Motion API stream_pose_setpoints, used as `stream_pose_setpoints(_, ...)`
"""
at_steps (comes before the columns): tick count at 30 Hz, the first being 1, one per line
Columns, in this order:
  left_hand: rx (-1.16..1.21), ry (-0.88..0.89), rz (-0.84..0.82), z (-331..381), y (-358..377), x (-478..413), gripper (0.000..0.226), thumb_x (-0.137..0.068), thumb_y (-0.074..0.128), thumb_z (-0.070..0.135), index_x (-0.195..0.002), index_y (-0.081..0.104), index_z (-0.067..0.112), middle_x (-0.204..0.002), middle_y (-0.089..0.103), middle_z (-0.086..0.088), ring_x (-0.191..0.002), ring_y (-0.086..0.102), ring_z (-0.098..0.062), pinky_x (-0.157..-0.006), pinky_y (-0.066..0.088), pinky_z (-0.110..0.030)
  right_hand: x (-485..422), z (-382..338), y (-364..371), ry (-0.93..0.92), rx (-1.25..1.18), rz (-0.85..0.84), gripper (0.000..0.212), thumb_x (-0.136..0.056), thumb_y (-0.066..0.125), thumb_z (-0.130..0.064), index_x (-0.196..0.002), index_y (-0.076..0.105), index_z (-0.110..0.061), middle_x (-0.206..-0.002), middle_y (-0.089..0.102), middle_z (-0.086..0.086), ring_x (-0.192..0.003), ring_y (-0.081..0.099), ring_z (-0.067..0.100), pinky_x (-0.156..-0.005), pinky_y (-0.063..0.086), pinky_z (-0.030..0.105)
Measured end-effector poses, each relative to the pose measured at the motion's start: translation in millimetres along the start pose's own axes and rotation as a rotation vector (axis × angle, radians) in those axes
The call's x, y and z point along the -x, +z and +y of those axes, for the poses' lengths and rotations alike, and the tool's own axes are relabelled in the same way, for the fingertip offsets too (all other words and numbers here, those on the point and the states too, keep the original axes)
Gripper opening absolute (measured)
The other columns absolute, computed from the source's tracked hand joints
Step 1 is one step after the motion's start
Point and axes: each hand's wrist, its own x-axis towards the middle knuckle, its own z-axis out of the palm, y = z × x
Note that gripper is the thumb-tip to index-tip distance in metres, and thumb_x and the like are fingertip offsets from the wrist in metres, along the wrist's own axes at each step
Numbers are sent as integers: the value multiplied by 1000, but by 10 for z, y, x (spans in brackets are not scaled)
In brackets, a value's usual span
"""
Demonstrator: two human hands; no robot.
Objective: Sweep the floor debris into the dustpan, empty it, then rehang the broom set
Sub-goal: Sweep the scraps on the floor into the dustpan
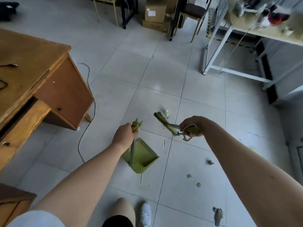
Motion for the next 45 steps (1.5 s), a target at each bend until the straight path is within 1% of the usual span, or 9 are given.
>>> stream_pose_setpoints(6, 126, 57, -14, 406, -19, -743, 30, -95, 54, 38, -81, 52, 12, -70, 56, -1, -58, 51, -12, -46, 33, -25, -350, -333, -254, 11, -97, 102, 17, -84, 59, 6, -68, 57, -1, -35, 55, 10, -22, 50, 14, -31, 37, 10)
stream_pose_setpoints(9, 117, 90, -40, 531, -92, -1205, 30, -95, 54, 38, -82, 53, 10, -69, 55, -2, -59, 51, -14, -47, 34, -26, -552, -604, -318, 44, -136, 133, 5, -83, 60, 4, -84, 59, 0, -68, 59, 16, -33, 56, 17, -32, 39, 12)
stream_pose_setpoints(22, 111, 100, -111, 668, -178, -2812, 35, -92, 58, 40, -81, 54, 8, -69, 57, -4, -60, 53, -19, -52, 39, -31, -1992, -1507, -827, 72, -189, 267, 48, -74, 68, 1, -119, 55, 11, -95, 60, 23, -70, 62, 28, -61, 54, 30)
stream_pose_setpoints(24, 98, 86, -102, 646, -148, -2955, 34, -92, 59, 39, -81, 55, 7, -70, 58, -5, -60, 53, -18, -52, 40, -31, -2233, -1576, -875, 88, -112, 276, 50, -77, 69, -3, -123, 52, 8, -101, 61, 20, -63, 59, 22, -47, 51, 22)
stream_pose_setpoints(27, 80, 37, -73, 605, -65, -3151, 33, -92, 59, 38, -80, 55, 7, -68, 58, -5, -58, 51, -16, -50, 37, -29, -2581, -1616, -920, 113, -68, 225, 54, -82, 66, -6, -131, 48, 4, -90, 57, 12, -59, 53, 17, -34, 41, 19)
stream_pose_setpoints(32, 54, -19, -75, 694, 105, -3313, 35, -92, 58, 39, -83, 56, 4, -70, 60, -8, -63, 56, -23, -55, 44, -35, -3008, -1501, -982, 135, 10, 158, 51, -80, 68, -6, -126, 51, 4, -102, 55, 16, -87, 54, 24, -58, 45, 32)
stream_pose_setpoints(36, 26, -18, -64, 844, 225, -3383, 34, -92, 58, 39, -82, 55, 7, -66, 57, -4, -59, 53, -21, -51, 38, -31, -3110, -1339, -1019, 274, -157, 3, 13, -89, 63, -5, -92, 54, 4, -73, 56, 18, -50, 56, 23, -48, 48, 26)
stream_pose_setpoints(39, 6, -12, -49, 913, 235, -3406, 32, -93, 57, 38, -83, 55, 7, -69, 59, -6, -62, 55, -25, -54, 41, -33, -3123, -1160, -955, 387, -252, -121, 25, -100, 51, -16, -80, 47, -1, -50, 53, 13, -30, 48, 17, -35, 40, 11)
stream_pose_setpoints(45, -21, 41, -13, 842, 80, -3377, 31, -93, 57, 36, -73, 46, 15, -62, 50, 3, -58, 48, -20, -49, 31, -29, -3018, -855, -631, 387, -133, -25, 12, -94, 45, -9, -87, 50, -1, -59, 46, 11, -43, 42, 17, -46, 36, 20)
